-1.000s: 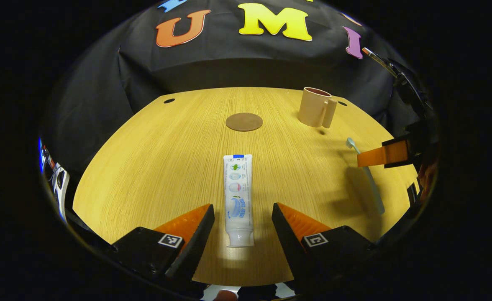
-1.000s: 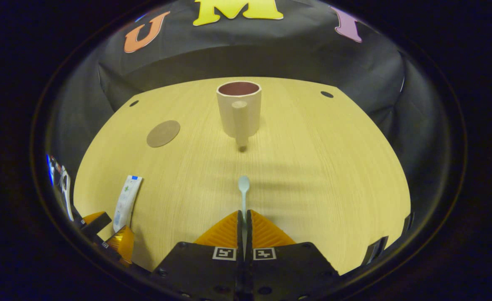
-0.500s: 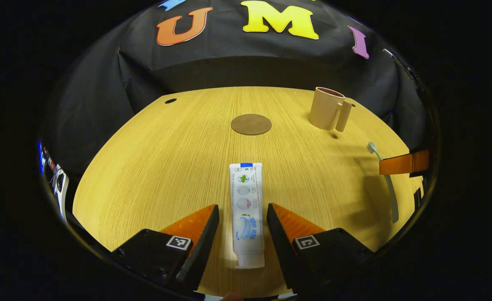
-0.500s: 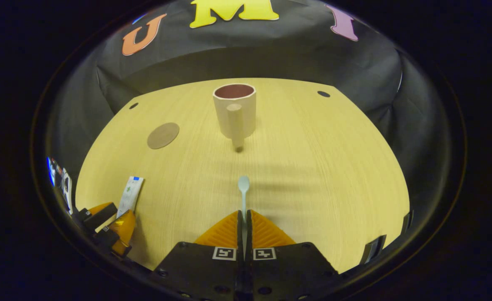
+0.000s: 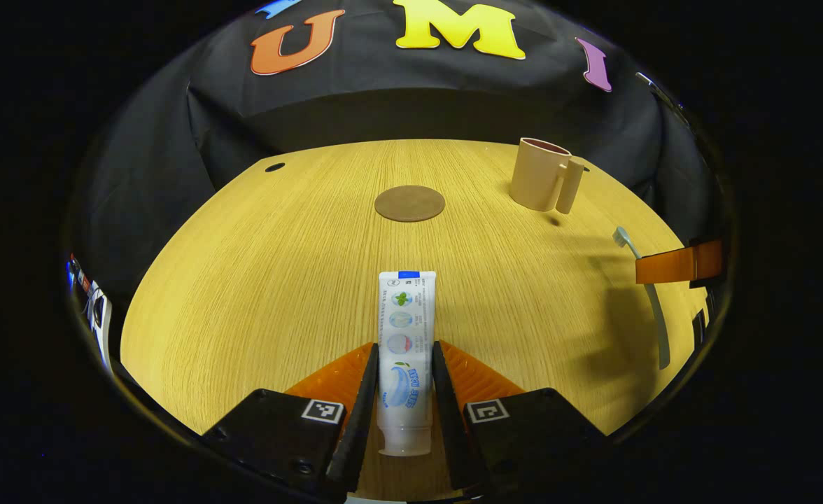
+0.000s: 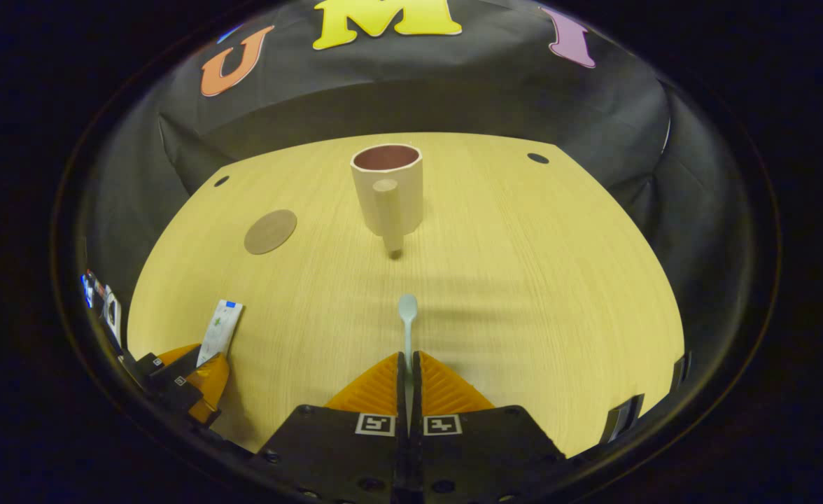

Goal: Put the toothbrush and toothpaste on the desktop into the cup, then pick up the cup and place it on the coaster on the desktop.

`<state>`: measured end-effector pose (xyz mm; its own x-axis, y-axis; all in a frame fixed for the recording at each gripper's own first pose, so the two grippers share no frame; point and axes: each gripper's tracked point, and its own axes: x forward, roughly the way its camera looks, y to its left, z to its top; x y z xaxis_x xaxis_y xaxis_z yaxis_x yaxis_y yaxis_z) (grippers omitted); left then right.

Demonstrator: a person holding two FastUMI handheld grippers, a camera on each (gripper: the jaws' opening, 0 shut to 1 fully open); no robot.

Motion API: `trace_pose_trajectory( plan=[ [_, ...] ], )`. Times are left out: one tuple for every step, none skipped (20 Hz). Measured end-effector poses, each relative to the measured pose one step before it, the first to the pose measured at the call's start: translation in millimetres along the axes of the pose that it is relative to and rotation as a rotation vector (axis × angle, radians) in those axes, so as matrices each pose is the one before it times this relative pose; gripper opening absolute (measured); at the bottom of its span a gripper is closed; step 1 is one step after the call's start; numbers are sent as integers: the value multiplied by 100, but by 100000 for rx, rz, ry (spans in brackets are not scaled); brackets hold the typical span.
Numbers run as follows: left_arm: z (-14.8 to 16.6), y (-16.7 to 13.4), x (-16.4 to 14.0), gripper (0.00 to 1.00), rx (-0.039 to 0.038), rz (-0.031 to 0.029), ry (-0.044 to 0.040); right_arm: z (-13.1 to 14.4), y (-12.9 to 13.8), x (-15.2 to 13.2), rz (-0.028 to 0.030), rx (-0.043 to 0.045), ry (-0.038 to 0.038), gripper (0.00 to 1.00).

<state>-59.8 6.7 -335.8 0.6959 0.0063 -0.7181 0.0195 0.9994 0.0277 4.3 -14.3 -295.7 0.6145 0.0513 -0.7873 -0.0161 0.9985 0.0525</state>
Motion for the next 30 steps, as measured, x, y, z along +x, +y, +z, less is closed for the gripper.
trace_pose_trajectory(
  plan=[
    [121,-46,4,49,-172,-238,366,52,27,-15,211,-104,-114,0],
    [39,51,-5,47,-210,-177,496,3,51,-37,176,41,-27,0],
    [74,119,-86,46,-429,322,95,66,18,-85,236,227,-258,0],
    [14,164,-51,43,-586,701,285,144,32,-62,214,221,-412,0],
    [-14,86,-32,42,-730,173,205,118,17,49,45,11,-701,0],
    [49,-69,-246,40,-595,-199,67,239,41,-83,209,73,-843,0],
    [137,-32,-172,40,-190,-11,-358,245,17,-182,156,-68,-765,0],
    [274,79,-368,39,-87,-375,-825,153,61,-89,127,-46,-953,0],
    [449,-121,-349,39,-114,-410,-1162,256,79,-183,353,42,-925,0],
    [696,-108,-355,39,-111,-412,-1496,227,136,-489,281,153,-953,0],
    [745,-90,-445,39,-48,-379,-1843,418,69,-371,383,273,-1007,0],
    [908,-146,-339,39,-42,-462,-1844,348,121,-355,373,370,-1057,0],
    [873,-118,-448,39,-8,-479,-2168,448,46,-406,290,208,-1233,0],
    [870,-83,-416,39,27,-343,-2063,463,18,-415,287,248,-1365,0],
    [989,-164,-320,39,84,-440,-1918,573,85,-248,311,307,-1465,0],
    [953,-133,-323,39,-85,-399,-2047,555,58,-253,495,663,-1372,0],
    [829,-88,-464,39,-171,-561,-2047,768,67,-277,571,916,-1533,0],
    [859,-60,-329,39,-54,-366,-1848,912,252,-474,934,1166,-1918,0],
    [1008,40,-75,39,-141,-202,-1953,1004,127,-310,865,1016,-2060,0],
    [1005,-12,-86,39,-408,-253,-1842,1123,276,-298,1012,627,-2015,0],
    [1082,-12,-213,39,-739,-106,-2102,1207,187,-304,914,281,-2335,0],
    [1044,-1,-80,39,-644,-34,-1967,1366,199,-182,830,100,-2458,0],
    [871,178,-313,39,-305,198,-1617,1366,301,-49,1581,302,-2267,0],
    [965,94,-161,39,-430,265,-1763,1411,520,68,2197,686,-2720,0],
    [767,75,15,39,-532,182,-1661,1457,390,150,2014,430,-2812,0],
    [625,146,-86,39,-441,230,-1373,1676,342,302,1417,-64,-2722,0],
    [660,115,-65,39,-372,316,-995,1544,171,613,1156,169,-2748,0],
    [542,118,76,38,-304,383,-812,1344,93,907,986,97,-2582,0],
    [293,147,147,39,-404,350,-455,1314,170,829,1048,255,-2449,0],
    [153,156,41,39,-418,393,-243,1075,198,879,721,-100,-2189,0]
  ],
)
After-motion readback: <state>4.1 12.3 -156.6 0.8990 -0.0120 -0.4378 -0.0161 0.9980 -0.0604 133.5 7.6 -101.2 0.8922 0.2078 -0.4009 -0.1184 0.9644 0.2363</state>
